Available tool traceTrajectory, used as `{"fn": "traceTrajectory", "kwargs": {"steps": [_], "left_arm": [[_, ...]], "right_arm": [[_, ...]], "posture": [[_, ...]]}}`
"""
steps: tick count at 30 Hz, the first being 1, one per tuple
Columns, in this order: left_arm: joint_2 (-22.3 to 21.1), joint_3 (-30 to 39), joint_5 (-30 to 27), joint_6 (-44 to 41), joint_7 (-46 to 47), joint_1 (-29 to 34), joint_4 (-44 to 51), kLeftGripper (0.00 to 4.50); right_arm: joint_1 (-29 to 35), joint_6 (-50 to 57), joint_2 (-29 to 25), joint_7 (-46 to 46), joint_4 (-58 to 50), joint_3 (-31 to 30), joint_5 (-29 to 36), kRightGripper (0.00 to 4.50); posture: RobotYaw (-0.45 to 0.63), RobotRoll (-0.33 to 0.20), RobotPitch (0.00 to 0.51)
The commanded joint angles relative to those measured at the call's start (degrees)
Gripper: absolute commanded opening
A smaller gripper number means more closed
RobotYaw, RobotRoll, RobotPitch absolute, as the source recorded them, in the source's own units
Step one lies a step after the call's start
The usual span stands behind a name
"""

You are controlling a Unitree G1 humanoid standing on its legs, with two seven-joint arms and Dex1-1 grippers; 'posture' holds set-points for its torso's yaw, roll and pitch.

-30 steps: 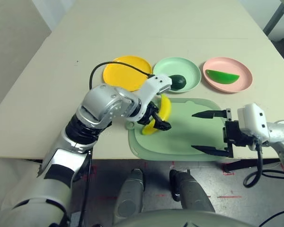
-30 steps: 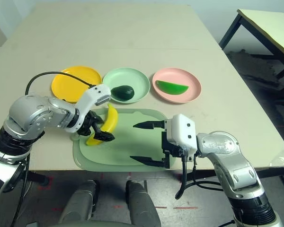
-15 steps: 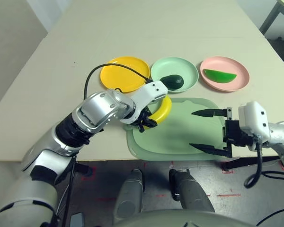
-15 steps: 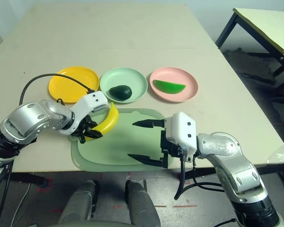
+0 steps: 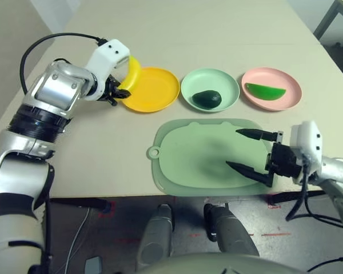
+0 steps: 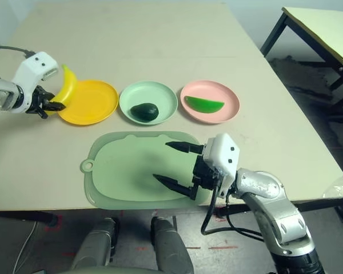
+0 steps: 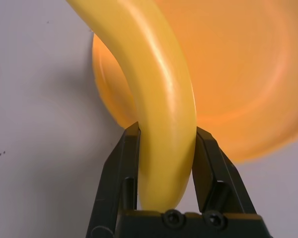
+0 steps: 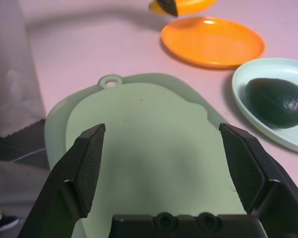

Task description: Place the fruits into color-matched plates.

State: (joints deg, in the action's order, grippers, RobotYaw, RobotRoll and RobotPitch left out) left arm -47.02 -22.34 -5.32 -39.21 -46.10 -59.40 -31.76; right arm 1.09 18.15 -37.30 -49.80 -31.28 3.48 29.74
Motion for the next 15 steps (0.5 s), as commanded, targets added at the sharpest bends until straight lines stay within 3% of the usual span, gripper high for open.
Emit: {"fn": "traceTrajectory", "kwargs": {"steps": [1,7,15], "left_arm": [[4.0,1.4,2.9,6.6,0.0,-0.5,-7.1,1.49],[11.2,2.4,6.1,13.3,-1.7,-3.8,-17.3,1.49],[14.9,3.6,10.3,19.3,-2.0,-7.4,-27.6,1.49]], "right_arm": [[0.4,1.4,0.4,2.2,-1.3,0.3,0.3,4.50],[1.5,1.5,-0.3,3.2,-2.2,0.2,-0.4,4.50],[2.6,2.2,-0.5,5.0,-3.7,0.7,-0.3,4.50]], "posture": [[-0.11,0.000,0.179],[-0.13,0.000,0.175],[-0.16,0.000,0.173]]}}
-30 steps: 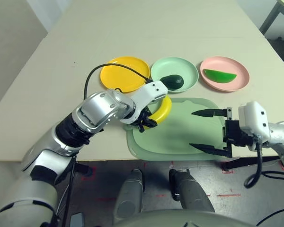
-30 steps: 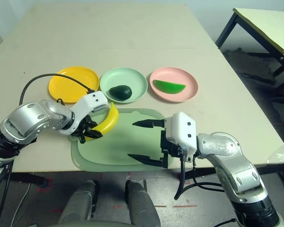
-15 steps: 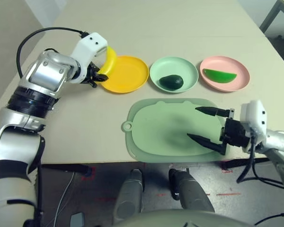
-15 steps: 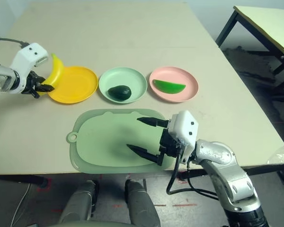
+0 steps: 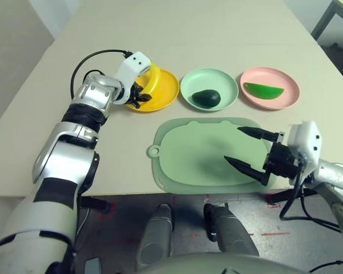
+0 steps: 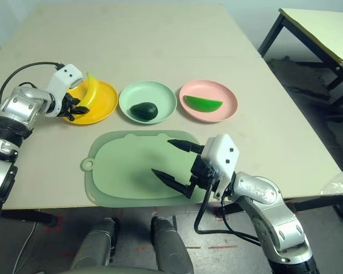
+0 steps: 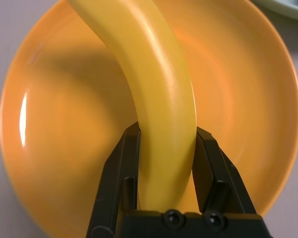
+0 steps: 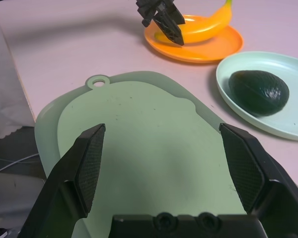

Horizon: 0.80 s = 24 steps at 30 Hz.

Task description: Place the fruits into color-matched plates.

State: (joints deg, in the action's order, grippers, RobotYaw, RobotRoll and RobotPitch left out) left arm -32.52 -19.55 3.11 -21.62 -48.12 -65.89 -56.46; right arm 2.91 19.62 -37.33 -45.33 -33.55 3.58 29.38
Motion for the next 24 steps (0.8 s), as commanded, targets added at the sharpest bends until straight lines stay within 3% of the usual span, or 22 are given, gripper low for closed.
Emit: {"fn": "traceTrajectory", "kwargs": {"steps": [1,2,11,16,19,24], "left_arm": [[0.5,1.1,2.3,2.1,0.3,-1.2,-3.6,1.49],[0.6,1.3,2.8,2.4,0.4,-1.5,-4.2,1.49],[-0.4,3.6,4.8,3.2,-1.5,-4.0,-6.4,4.49],[-2.0,7.0,2.3,-0.4,-5.2,-3.4,-4.9,4.49],[-4.3,12.5,-2.2,-4.9,-7.8,-1.1,-1.2,4.49],[-8.8,25.0,-10.0,-6.7,-3.0,9.2,8.5,4.49]], "right_arm": [[0.9,0.7,-0.5,0.6,-1.5,0.7,0.0,4.50],[1.0,0.7,-0.5,0.8,-1.6,0.7,0.0,4.50],[-0.1,0.4,-0.9,0.6,0.4,1.9,0.5,4.50],[-1.8,0.4,-0.7,0.8,2.6,4.1,1.6,4.50],[-2.6,0.3,-1.5,0.8,5.1,8.3,2.6,4.50],[-5.8,-0.8,-1.4,3.0,15.9,18.3,4.6,4.50]], "posture": [[-0.16,0.000,0.172],[-0.16,0.000,0.172],[-0.13,0.000,0.171],[-0.12,0.000,0.175],[-0.12,0.000,0.178],[-0.09,0.000,0.190]]}}
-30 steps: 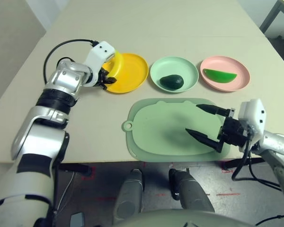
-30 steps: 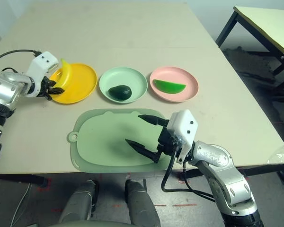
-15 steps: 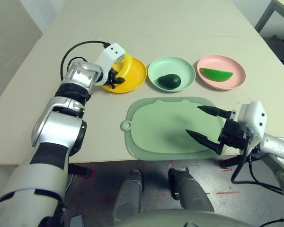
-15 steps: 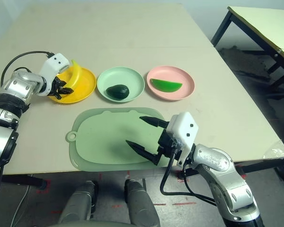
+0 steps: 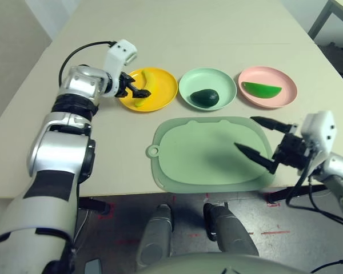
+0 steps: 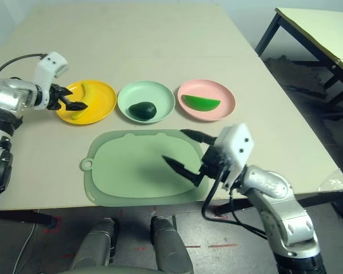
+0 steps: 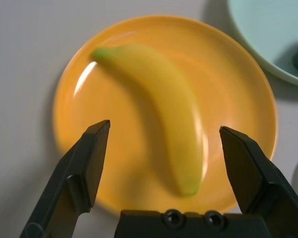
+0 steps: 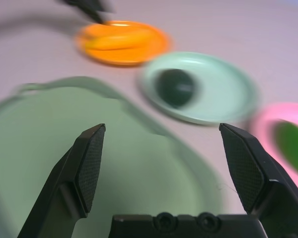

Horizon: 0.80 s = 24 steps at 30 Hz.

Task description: Place the fruits into color-matched plates.

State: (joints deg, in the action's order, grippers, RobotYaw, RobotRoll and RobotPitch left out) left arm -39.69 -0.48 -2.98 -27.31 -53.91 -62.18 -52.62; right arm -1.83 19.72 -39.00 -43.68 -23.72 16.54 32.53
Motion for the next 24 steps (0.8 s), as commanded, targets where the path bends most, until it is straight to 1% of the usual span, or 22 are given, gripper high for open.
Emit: {"fn": "traceTrajectory", "kwargs": {"steps": [1,3,4,7,9,12,14,17,18,21,24], "left_arm": [[-1.8,9.1,-5.7,-1.4,4.8,8.5,7.2,4.49],[-1.0,14.7,-8.9,-1.9,9.1,13.4,12.1,4.49],[0.0,17.8,-10.8,-0.7,11.3,16.9,15.5,4.49],[3.0,24.1,-15.7,2.3,13.7,25.5,24.3,4.49],[5.0,27.7,-20.4,1.7,12.3,30.1,27.7,4.49],[6.9,29.3,-21.1,5.5,14.8,34.4,29.7,4.49],[7.5,29.3,-20.2,9.2,15.9,36.2,29.5,4.49],[7.0,26.4,-15.5,17.2,17.0,38.7,27.7,4.49],[6.9,26.0,-14.8,19.0,17.6,39.1,27.0,4.49],[6.7,27.1,-14.7,21.8,20.6,38.1,23.5,4.49],[6.1,29.3,-16.5,22.8,23.0,35.9,18.8,4.49]], "right_arm": [[-1.2,-2.5,0.1,0.9,9.4,6.6,0.6,4.50],[-1.1,-5.5,-0.3,-0.6,14.8,8.1,-1.0,4.50],[-1.0,-7.4,-0.9,-1.5,18.6,8.9,-2.1,4.50],[-2.5,-12.3,-2.6,-2.8,30.1,11.0,-4.3,4.50],[-5.6,-16.6,-4.4,-3.4,40.7,11.4,-6.5,4.50],[-12.9,-23.0,-6.7,-2.6,56.8,10.6,-9.7,4.50],[-18.0,-26.4,-7.8,-1.6,66.5,10.3,-11.4,4.50],[-24.8,-30.8,-9.1,1.5,78.9,10.3,-13.4,4.50],[-26.5,-31.9,-9.4,2.5,81.7,10.2,-13.9,4.50],[-30.6,-34.9,-9.3,5.5,87.7,9.7,-15.4,4.50],[-32.5,-36.7,-8.3,9.5,90.3,9.6,-16.2,4.50]], "posture": [[-0.07,0.000,0.190],[-0.07,0.000,0.190],[-0.04,0.000,0.194],[0.00,0.000,0.198],[0.02,0.000,0.199],[0.05,0.000,0.197],[0.06,0.000,0.196],[0.07,0.000,0.199],[0.07,0.000,0.199],[0.08,0.000,0.201],[0.10,0.000,0.201]]}}
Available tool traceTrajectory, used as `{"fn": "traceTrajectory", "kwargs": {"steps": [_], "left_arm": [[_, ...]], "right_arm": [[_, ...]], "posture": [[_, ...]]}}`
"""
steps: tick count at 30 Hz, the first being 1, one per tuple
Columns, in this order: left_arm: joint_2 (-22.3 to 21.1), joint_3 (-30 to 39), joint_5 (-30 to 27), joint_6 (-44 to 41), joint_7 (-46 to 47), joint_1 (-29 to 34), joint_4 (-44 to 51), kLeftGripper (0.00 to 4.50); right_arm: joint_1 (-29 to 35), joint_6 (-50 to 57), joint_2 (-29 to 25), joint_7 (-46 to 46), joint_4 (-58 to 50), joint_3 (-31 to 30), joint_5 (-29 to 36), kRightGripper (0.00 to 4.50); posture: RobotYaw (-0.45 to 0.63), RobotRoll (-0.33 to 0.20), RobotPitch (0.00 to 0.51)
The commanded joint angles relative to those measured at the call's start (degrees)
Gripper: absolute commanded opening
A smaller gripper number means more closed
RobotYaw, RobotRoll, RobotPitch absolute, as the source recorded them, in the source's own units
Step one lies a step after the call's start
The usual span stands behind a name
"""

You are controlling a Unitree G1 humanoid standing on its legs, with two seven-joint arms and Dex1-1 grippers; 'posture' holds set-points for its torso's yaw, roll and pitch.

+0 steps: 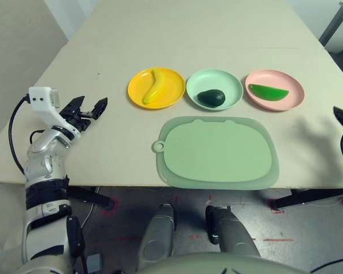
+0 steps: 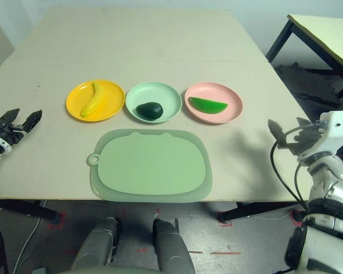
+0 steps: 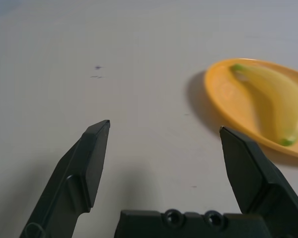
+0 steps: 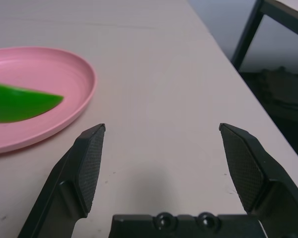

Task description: Place the fruits into color-matched plates.

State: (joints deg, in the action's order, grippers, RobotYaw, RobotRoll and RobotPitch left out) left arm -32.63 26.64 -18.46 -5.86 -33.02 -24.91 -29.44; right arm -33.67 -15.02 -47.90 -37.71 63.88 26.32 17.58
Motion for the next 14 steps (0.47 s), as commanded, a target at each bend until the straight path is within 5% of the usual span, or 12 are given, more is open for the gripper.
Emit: {"fn": "traceTrajectory", "kwargs": {"steps": [1,14], "left_arm": [[-1.4,1.8,-0.6,2.0,2.6,-2.2,-5.4,4.49],[-2.3,-4.9,2.6,5.6,0.9,-5.2,-9.1,4.49]], "right_arm": [[-0.8,-2.8,0.9,5.2,3.5,-0.1,-1.5,4.50],[1.1,-7.3,5.0,10.4,2.9,-0.4,-2.6,4.50]], "posture": [[0.10,0.000,0.205],[0.09,0.000,0.221]]}}
